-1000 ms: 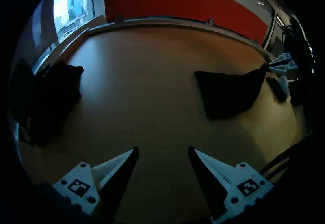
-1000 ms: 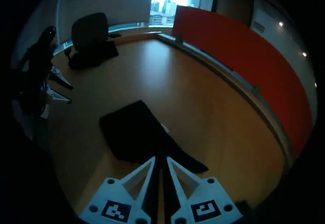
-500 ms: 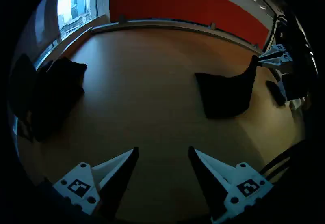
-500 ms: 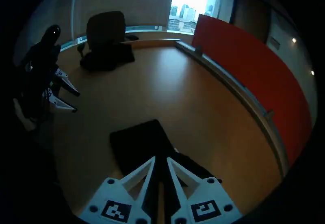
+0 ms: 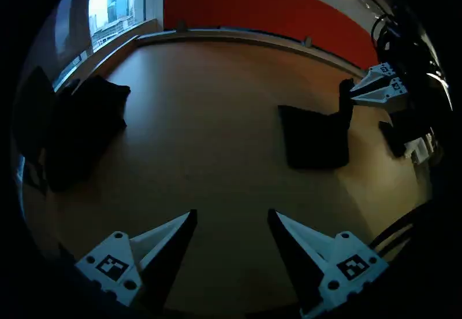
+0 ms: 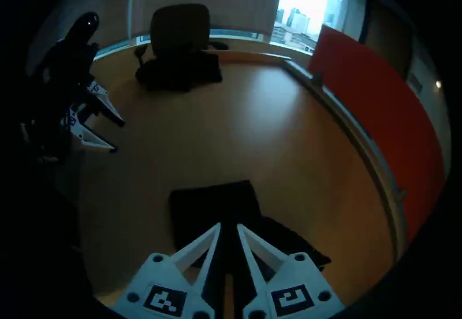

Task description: Fold towel

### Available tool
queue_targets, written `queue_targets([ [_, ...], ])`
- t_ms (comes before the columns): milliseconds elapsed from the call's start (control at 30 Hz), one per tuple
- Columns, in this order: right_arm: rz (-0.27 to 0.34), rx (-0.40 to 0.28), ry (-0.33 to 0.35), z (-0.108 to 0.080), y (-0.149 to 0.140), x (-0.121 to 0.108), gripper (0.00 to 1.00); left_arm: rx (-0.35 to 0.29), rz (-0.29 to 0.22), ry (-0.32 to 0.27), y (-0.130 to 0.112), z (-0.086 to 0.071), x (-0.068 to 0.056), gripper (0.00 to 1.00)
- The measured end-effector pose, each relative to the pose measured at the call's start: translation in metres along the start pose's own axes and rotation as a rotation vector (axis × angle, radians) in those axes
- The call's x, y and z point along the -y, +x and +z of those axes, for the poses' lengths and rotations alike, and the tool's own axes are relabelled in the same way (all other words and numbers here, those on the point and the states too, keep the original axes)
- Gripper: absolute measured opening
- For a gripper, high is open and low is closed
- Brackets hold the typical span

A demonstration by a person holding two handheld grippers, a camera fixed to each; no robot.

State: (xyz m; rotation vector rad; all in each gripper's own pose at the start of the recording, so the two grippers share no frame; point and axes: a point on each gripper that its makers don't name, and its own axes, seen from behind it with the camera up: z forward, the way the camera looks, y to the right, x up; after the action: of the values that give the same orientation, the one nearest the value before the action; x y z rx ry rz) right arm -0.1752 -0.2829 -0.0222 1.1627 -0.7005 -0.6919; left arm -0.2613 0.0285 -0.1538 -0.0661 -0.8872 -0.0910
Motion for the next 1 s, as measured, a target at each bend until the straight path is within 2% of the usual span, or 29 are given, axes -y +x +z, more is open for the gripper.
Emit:
queue_targets([
  [100, -0.028, 0.014, 0.036, 0.015, 0.004, 0.01, 0.04, -0.002, -0.018, 0.003, -0.003, -0.001, 0.002, 0.9],
  [300, -0.031, 0.032, 0.092, 0.042, 0.006, 0.028, 0.04, -0.006, -0.039, 0.009, -0.007, -0.003, 0.006, 0.9],
  [400, -0.018, 0.039, 0.105, 0.049, 0.005, 0.032, 0.04, -0.008, -0.042, 0.011, -0.007, -0.003, 0.006, 0.9],
  [600, -0.005, 0.051, 0.105, 0.052, 0.0, 0.032, 0.06, -0.009, -0.046, 0.008, -0.007, -0.003, 0.006, 0.9],
  [667, 0.0, 0.054, 0.098, 0.052, -0.001, 0.031, 0.11, -0.008, -0.045, 0.008, -0.007, -0.003, 0.006, 0.9],
  [800, 0.016, 0.055, 0.086, 0.051, -0.003, 0.029, 0.48, -0.006, -0.041, 0.006, -0.008, -0.003, 0.006, 0.9],
  [867, 0.027, 0.053, 0.081, 0.049, -0.004, 0.028, 0.63, -0.006, -0.039, 0.005, -0.008, -0.003, 0.005, 0.9],
  [933, 0.04, 0.051, 0.075, 0.048, -0.005, 0.027, 0.69, -0.006, -0.039, 0.005, -0.008, -0.003, 0.005, 0.9],
  [1000, 0.053, 0.05, 0.069, 0.046, -0.007, 0.027, 0.7, -0.006, -0.038, 0.006, -0.007, -0.003, 0.006, 0.9],
])
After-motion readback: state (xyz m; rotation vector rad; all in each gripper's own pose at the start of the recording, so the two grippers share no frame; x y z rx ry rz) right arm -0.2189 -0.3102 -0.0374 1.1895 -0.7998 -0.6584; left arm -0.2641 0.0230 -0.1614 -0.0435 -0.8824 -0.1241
